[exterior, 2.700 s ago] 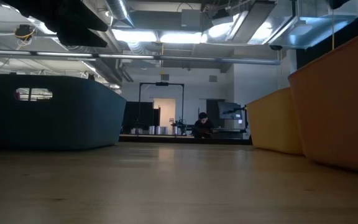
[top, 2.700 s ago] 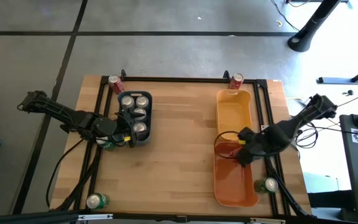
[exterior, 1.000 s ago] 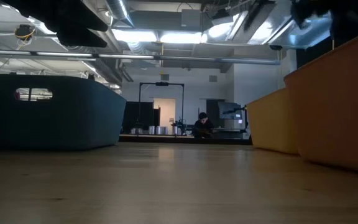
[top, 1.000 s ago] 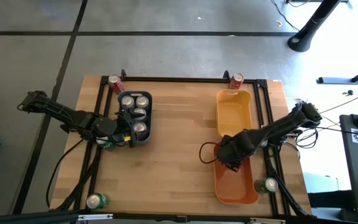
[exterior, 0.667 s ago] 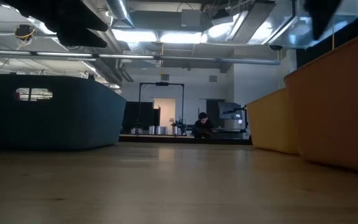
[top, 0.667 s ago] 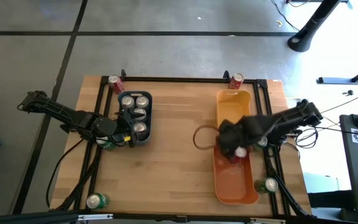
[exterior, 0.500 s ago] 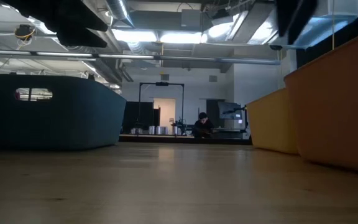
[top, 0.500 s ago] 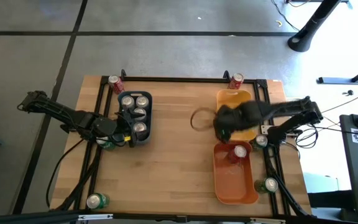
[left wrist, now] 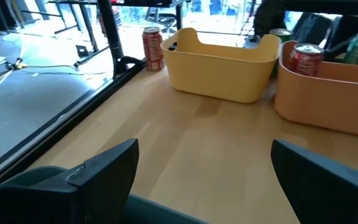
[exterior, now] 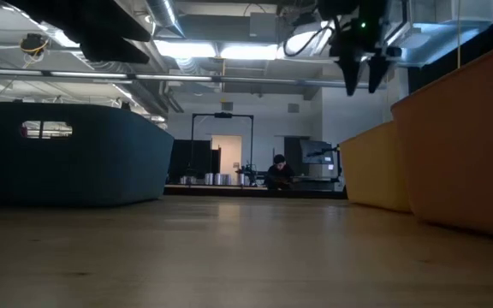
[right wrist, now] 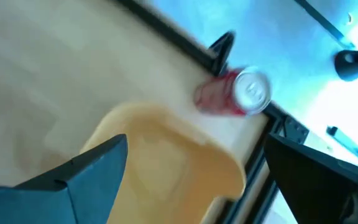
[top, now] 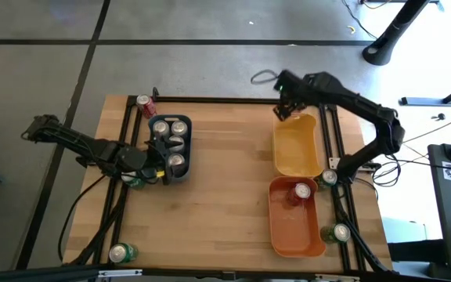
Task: Sort soda cans
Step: Put the top right red soda can into the orange bin
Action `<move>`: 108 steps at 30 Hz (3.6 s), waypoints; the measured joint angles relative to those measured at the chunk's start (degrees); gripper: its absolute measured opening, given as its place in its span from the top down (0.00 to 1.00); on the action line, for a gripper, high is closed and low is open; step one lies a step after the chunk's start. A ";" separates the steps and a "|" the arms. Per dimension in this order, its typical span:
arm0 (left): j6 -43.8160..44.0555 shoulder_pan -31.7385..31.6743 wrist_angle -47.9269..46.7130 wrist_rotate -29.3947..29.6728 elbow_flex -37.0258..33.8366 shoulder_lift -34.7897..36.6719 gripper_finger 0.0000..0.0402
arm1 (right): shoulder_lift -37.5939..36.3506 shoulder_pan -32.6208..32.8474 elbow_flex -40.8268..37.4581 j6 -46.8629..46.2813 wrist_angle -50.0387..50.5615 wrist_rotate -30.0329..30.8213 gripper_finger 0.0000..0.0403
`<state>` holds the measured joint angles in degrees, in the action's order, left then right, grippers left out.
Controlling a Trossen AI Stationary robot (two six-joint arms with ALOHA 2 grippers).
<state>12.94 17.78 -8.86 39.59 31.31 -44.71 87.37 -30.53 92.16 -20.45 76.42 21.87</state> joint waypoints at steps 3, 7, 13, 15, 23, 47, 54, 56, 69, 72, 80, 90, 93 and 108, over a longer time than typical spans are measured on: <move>0.14 -1.20 0.01 0.01 0.00 0.00 0.12 | 0.00 -3.38 0.00 1.12 -2.48 -1.26 0.07; 0.21 -3.07 0.02 0.01 0.00 0.00 0.12 | 0.00 -7.79 0.00 4.24 -4.86 -2.32 0.07; 0.14 -5.22 -1.46 -0.02 0.00 -0.02 0.12 | 0.09 -16.88 -0.05 4.46 -8.71 -7.83 0.07; 0.14 -5.62 -1.23 0.01 0.00 0.00 0.12 | 0.58 -19.41 -0.31 4.45 -10.42 -9.97 0.07; 1.62 -5.95 -1.14 0.01 0.00 0.00 0.12 | 6.27 -25.83 -2.57 4.48 -12.58 -13.53 0.07; 1.87 -5.77 -1.20 -0.01 0.00 0.00 0.12 | 20.87 -27.73 -2.82 2.53 -8.39 -14.91 0.07; 1.82 -5.77 -1.20 -0.02 0.00 0.00 0.12 | 21.70 -27.73 -2.82 2.73 -8.40 -14.90 0.14; 1.65 -5.77 -1.20 -0.02 0.00 0.00 0.12 | 21.64 -27.73 -2.80 2.75 -7.84 -14.91 0.21; 1.80 -5.77 -1.20 -0.02 0.00 0.00 0.12 | 20.34 -27.58 -1.85 6.58 -5.37 -13.16 0.29; 1.67 -5.77 -1.20 -0.02 0.00 0.00 0.12 | 18.09 -27.55 -0.72 6.99 -4.34 -12.47 0.29; 1.87 -5.95 -1.18 -0.01 0.00 0.00 0.12 | 10.97 -23.14 2.31 6.96 -1.19 -11.96 0.29; 2.02 -5.95 -1.23 -0.02 0.00 0.00 0.12 | 4.99 -10.23 9.69 2.12 10.25 -11.28 0.29; 2.06 -5.95 -1.22 -0.02 0.00 0.00 0.12 | 3.17 -4.90 10.34 -1.09 12.97 -11.41 0.29; 2.07 -5.95 -1.22 -0.02 0.00 0.00 0.12 | -0.76 24.19 10.25 -21.77 13.64 -18.18 0.29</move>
<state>15.01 11.84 -10.09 39.57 31.31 -44.71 86.61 -6.34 102.41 -42.22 90.06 3.69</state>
